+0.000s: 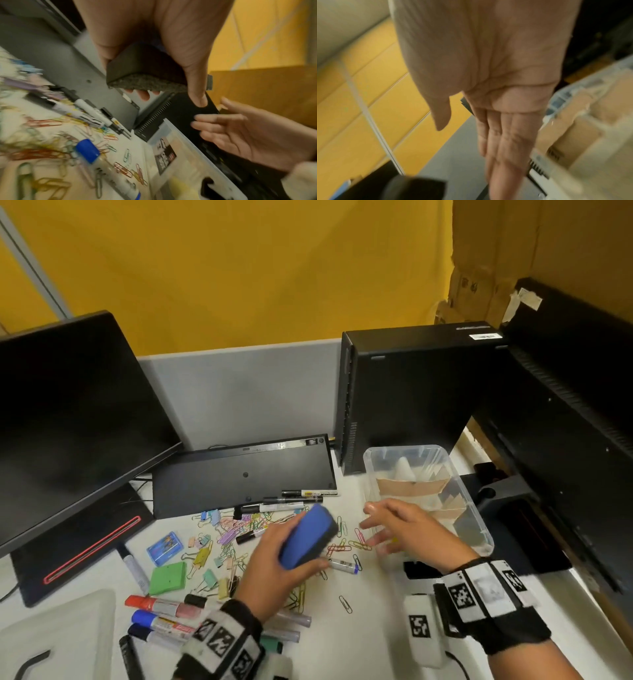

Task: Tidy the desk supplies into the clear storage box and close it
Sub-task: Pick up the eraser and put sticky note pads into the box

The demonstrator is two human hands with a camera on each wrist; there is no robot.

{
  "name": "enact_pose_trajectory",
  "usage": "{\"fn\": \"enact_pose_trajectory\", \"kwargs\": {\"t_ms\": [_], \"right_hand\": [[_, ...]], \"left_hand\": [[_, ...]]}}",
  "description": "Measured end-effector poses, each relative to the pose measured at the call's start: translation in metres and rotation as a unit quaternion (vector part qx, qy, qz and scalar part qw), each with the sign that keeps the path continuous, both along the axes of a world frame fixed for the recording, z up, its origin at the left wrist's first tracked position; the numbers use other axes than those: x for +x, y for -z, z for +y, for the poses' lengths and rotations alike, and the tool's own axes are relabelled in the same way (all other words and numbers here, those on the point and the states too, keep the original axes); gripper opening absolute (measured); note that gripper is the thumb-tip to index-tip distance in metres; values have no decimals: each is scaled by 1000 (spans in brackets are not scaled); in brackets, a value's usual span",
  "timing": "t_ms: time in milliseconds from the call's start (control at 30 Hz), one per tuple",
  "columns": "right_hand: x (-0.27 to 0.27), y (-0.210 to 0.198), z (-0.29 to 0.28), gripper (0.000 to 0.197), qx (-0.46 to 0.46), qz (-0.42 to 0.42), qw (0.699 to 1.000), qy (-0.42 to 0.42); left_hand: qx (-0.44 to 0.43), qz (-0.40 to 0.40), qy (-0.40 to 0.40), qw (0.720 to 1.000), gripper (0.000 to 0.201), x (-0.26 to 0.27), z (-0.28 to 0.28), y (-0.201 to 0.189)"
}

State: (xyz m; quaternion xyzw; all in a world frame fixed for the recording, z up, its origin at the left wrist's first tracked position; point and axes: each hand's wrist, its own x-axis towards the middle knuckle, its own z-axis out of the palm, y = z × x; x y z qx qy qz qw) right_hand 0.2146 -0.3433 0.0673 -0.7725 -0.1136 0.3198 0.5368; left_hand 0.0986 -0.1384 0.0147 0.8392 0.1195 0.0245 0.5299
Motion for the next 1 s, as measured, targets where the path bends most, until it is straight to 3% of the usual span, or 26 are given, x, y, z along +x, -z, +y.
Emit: {"fn": "enact_pose_trajectory", "kwargs": {"t_ms": [67,133,233,333,400,467,600,767,867,1000], "right_hand": [[-4,1,7,31,42,83,995,-22],[-1,6,2,24,60,76,995,-11],[12,4,-24,24,-29,-84,994,56],[17,-10,-52,25,-148,-288,928,184],[15,-18,-65,22,-193,-363,880,238],[14,-16,-73,19,-220,-390,860,244],[14,11,-77,9,-237,-343,888,196],[27,40,-72,27,-273,-180,929,171],[43,53,-68,32,-337,-148,918,146],[56,60,-62,30,-448,-138,877,101]], "left_hand": [[87,-29,35,995,86,14,-21,-1],[159,-48,50,985,83,29,-39,-2],[238,-69,58,967,82,50,-58,2],[263,-77,93,957,75,74,-76,13],[303,-58,140,941,71,89,-86,23],[342,-38,190,919,73,98,-93,33],[324,-37,202,924,76,100,-99,47],[318,-23,165,933,79,87,-111,53],[315,-19,157,936,77,86,-113,55],[310,-20,156,938,77,85,-112,55]]}}
